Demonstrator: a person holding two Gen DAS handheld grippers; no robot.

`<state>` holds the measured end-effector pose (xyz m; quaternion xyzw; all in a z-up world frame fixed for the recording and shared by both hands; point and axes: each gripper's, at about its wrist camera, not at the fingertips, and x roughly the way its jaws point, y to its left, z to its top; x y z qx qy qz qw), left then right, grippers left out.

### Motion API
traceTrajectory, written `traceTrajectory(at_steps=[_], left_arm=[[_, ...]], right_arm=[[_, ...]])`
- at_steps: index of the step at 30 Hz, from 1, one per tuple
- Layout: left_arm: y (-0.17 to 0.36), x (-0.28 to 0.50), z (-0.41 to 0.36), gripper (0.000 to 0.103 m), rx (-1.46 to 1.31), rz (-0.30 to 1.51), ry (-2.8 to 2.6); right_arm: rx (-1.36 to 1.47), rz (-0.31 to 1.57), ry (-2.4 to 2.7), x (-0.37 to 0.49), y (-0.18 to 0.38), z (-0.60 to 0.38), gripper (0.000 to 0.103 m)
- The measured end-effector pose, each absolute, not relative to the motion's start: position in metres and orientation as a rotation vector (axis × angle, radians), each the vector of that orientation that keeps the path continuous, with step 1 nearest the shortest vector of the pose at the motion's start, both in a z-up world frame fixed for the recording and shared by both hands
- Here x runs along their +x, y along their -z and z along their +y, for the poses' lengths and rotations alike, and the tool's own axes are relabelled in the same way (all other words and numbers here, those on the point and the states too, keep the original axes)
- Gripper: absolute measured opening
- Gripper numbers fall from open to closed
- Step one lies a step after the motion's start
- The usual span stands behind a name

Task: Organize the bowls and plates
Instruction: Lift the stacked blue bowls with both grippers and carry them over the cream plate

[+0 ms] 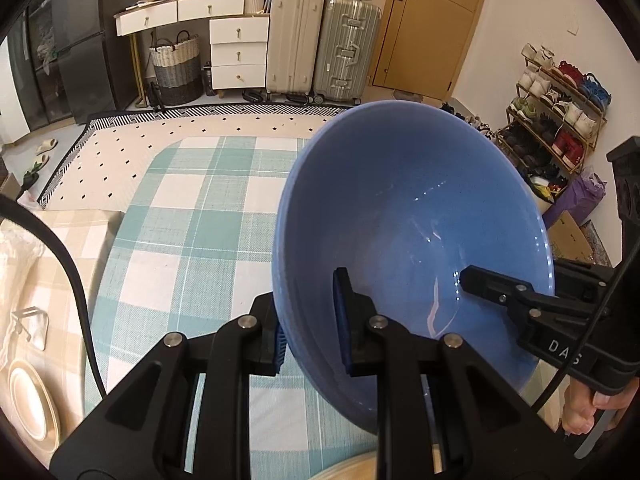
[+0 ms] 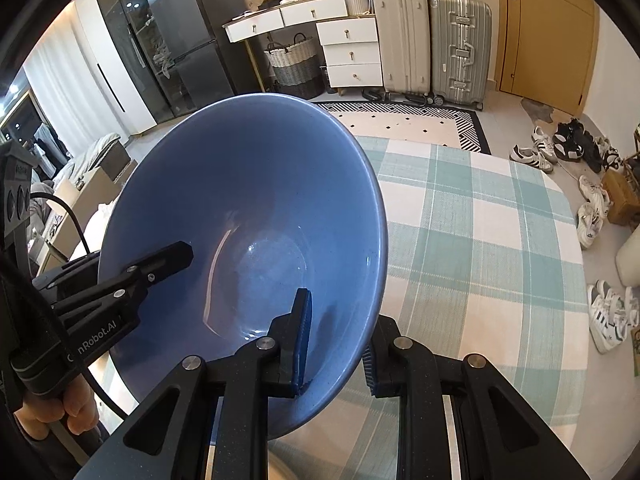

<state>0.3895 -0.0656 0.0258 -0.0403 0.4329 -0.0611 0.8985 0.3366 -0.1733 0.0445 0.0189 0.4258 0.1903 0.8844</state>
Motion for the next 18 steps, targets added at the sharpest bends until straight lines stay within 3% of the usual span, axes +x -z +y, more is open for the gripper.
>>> traceTrajectory(at_steps=[18], left_arm=[[-0.030, 0.274, -0.058, 0.017, -0.080, 0.874, 0.119]], right_arm=[[0.013, 0.864, -0.378, 0.259, -0.039, -0.164, 0.022]])
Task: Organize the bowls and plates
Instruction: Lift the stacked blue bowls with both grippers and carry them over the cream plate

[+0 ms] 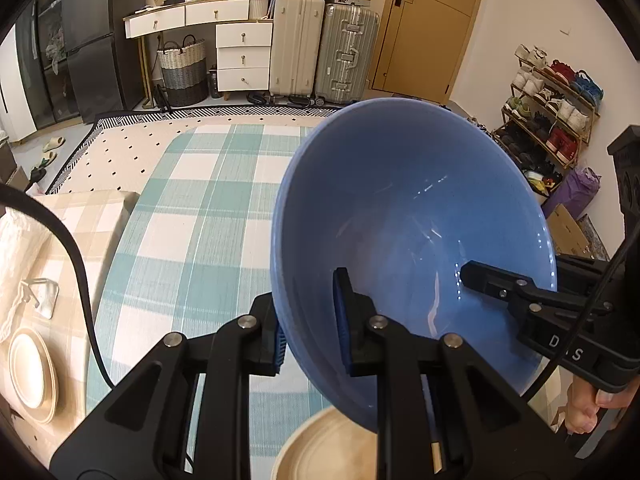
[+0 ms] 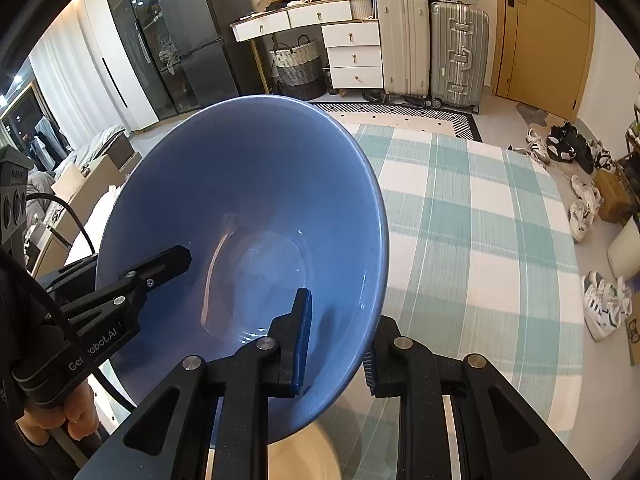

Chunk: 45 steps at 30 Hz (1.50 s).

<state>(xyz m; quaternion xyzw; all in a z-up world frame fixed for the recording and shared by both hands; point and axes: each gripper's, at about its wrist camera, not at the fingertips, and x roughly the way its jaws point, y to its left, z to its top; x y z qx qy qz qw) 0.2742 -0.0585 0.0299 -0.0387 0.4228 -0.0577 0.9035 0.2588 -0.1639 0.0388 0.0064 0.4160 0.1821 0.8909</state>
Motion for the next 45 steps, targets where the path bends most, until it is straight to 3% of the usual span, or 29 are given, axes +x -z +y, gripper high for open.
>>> traceTrajectory(at_steps=[25, 45], left_arm=[[-0.013, 0.118, -0.082, 0.017, -0.052, 0.915, 0.143], [0.011, 0.064, -0.082, 0.017, -0.046, 0.955, 0.144]], right_arm=[[-0.004, 0.902, -0.365, 0.158, -0.011, -0.163, 0.022], [-0.025, 0.942, -0.357, 0.119, 0.020, -0.159, 0.022]])
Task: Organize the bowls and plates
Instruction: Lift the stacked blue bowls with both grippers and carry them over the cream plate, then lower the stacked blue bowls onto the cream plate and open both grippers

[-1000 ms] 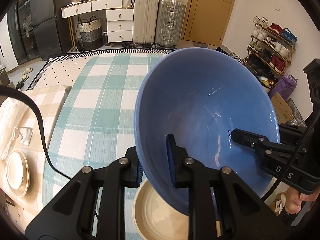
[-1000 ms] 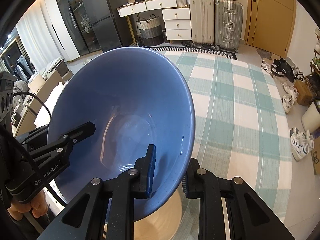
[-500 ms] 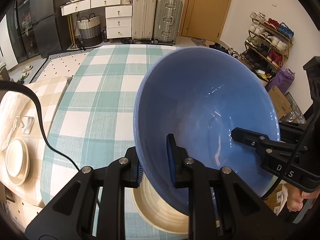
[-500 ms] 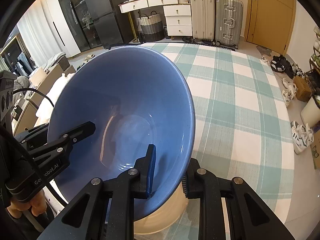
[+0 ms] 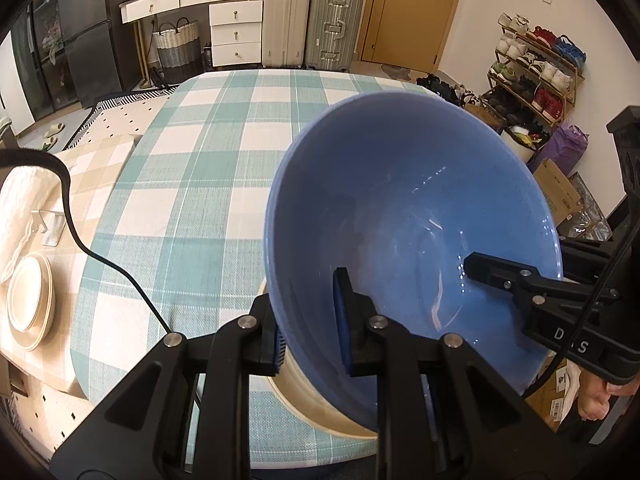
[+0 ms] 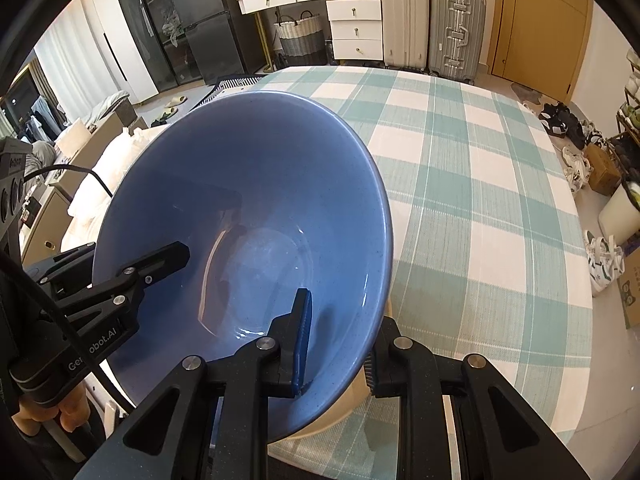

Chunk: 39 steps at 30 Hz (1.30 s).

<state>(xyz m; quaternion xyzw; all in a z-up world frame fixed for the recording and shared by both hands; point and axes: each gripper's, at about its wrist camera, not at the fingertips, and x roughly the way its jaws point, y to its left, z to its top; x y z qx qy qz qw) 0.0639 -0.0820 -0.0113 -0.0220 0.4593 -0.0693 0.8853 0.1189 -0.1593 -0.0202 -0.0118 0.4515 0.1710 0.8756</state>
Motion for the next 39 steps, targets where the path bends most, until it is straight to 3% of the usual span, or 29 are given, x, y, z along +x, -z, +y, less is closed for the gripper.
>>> traceTrajectory(at_steps=[15, 25, 29, 32, 39], left_arm=[[0.048, 0.077, -0.078, 0.017, -0.079, 1.003, 0.139], [0.049, 0.078, -0.077, 0.021, -0.090, 1.004, 0.145], [0.047, 0.082, -0.073, 0.033, -0.103, 0.989, 0.145], [0.047, 0.086, -0.071, 0.037, -0.100, 0.982, 0.140], [0.041, 0.088, -0.066, 0.067, -0.106, 0.950, 0.134]], right_arm=[[-0.055, 0.980, -0.343, 0.120, 0.044, -0.153, 0.023], [-0.019, 0.957, -0.362, 0.119, 0.044, -0.155, 0.031], [-0.018, 0.934, -0.351, 0.117, 0.042, -0.158, 0.047], [0.003, 0.931, -0.356, 0.117, 0.042, -0.161, 0.048], [0.039, 0.891, -0.349, 0.115, 0.036, -0.173, 0.068]])
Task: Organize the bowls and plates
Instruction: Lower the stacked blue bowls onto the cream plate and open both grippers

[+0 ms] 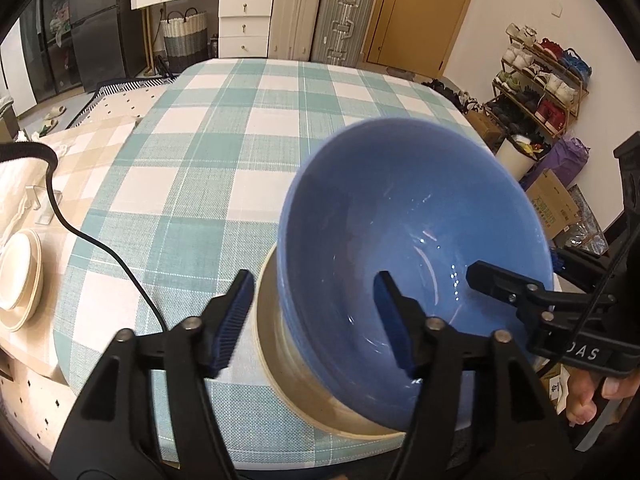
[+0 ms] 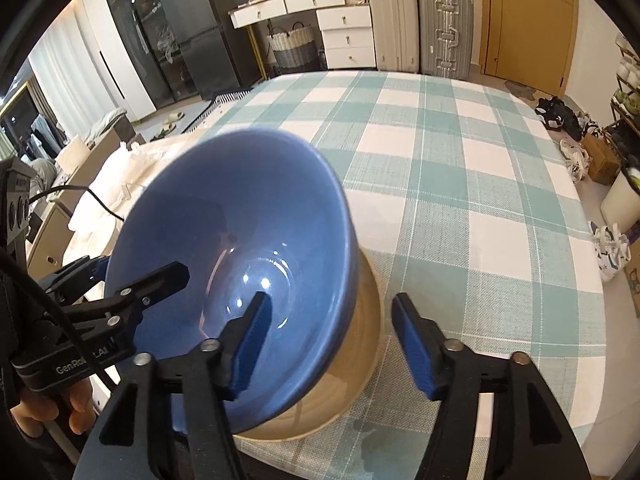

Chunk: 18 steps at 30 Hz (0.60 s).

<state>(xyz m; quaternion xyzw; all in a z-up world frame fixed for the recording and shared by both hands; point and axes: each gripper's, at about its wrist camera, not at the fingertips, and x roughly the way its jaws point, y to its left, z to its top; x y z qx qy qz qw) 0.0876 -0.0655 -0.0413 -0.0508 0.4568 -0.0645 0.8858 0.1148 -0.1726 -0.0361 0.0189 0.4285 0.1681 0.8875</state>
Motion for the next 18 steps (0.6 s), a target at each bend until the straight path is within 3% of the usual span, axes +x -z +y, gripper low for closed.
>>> traceTrajectory(at_steps=[2, 7, 13, 17, 18], left_arm=[[0.038, 0.087, -0.063, 0.073, -0.114, 0.936, 0.147], [0.028, 0.083, -0.060, 0.077, -0.103, 0.897, 0.154], [0.017, 0.076, -0.059, 0.082, -0.079, 0.847, 0.151], [0.010, 0.068, -0.058, 0.101, -0.078, 0.819, 0.156], [0.008, 0.065, -0.058, 0.101, -0.077, 0.810, 0.155]], right_arm=[[0.038, 0.875, -0.362, 0.112, 0.033, -0.175, 0.072], [0.026, 0.817, -0.364, 0.103, 0.023, -0.180, 0.086], [0.036, 0.752, -0.379, 0.088, 0.016, -0.188, 0.086], [0.046, 0.706, -0.357, 0.080, 0.011, -0.195, 0.087], [0.051, 0.700, -0.352, 0.078, 0.011, -0.197, 0.087]])
